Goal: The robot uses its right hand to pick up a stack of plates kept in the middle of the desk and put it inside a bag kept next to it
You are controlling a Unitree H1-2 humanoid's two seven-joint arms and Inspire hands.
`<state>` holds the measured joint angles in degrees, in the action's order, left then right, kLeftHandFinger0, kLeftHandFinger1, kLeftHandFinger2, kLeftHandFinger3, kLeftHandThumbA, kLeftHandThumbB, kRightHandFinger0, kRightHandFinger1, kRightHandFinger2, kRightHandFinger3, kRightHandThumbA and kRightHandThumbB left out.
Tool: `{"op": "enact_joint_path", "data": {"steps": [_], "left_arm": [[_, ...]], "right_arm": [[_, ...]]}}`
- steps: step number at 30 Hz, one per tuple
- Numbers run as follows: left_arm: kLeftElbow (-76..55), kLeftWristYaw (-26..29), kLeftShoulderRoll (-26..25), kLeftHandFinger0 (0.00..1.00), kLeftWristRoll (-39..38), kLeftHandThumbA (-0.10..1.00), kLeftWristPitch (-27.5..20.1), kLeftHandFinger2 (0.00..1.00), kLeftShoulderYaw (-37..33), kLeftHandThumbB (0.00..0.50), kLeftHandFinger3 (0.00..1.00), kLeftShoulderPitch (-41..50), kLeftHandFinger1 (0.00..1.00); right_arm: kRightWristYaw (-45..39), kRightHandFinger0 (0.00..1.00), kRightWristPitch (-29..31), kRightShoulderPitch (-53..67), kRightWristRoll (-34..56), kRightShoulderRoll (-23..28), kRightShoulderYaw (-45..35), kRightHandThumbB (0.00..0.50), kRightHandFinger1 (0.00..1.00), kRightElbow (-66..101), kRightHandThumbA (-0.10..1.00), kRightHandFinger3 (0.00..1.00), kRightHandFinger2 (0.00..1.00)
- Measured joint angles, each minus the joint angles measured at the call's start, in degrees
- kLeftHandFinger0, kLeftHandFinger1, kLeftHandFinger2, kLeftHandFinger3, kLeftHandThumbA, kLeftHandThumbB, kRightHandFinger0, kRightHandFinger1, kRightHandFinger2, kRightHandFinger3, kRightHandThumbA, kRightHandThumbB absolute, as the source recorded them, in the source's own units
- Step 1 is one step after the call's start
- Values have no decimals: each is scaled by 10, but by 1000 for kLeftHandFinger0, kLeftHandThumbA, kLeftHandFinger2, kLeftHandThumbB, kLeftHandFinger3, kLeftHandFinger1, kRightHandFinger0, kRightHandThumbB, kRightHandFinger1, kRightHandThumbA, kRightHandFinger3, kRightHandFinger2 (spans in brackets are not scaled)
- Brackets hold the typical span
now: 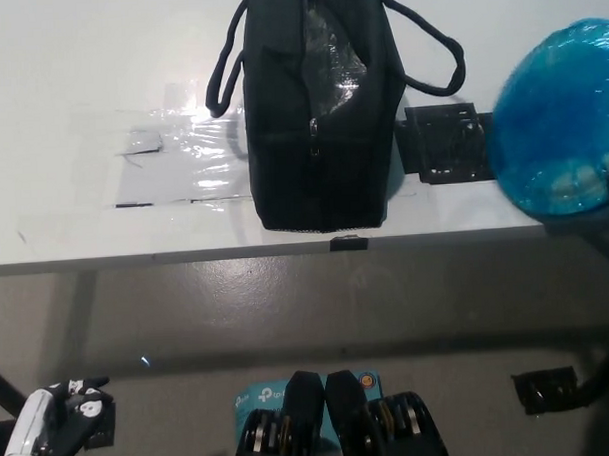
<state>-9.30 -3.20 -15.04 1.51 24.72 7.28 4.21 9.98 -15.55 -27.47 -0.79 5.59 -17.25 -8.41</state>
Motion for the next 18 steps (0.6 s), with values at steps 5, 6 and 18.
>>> {"op": "enact_joint_path", "data": {"steps": [5,6,18], "left_arm": [[0,0,-1,595,5,-100,-1,733,-1,0,818,6,649],[0,0,-1,598,7,-100,-1,734,-1,0,817,7,657],[-4,0,-13,605,27,-100,-6,745,-7,0,821,7,665]], "right_arm": [[-22,0,-53,-59,50,4,0,196,0,17,-100,46,84],[-24,0,-63,-74,59,5,0,201,0,22,-100,58,82],[-38,0,-108,-180,130,59,45,246,0,77,-100,90,135]]}}
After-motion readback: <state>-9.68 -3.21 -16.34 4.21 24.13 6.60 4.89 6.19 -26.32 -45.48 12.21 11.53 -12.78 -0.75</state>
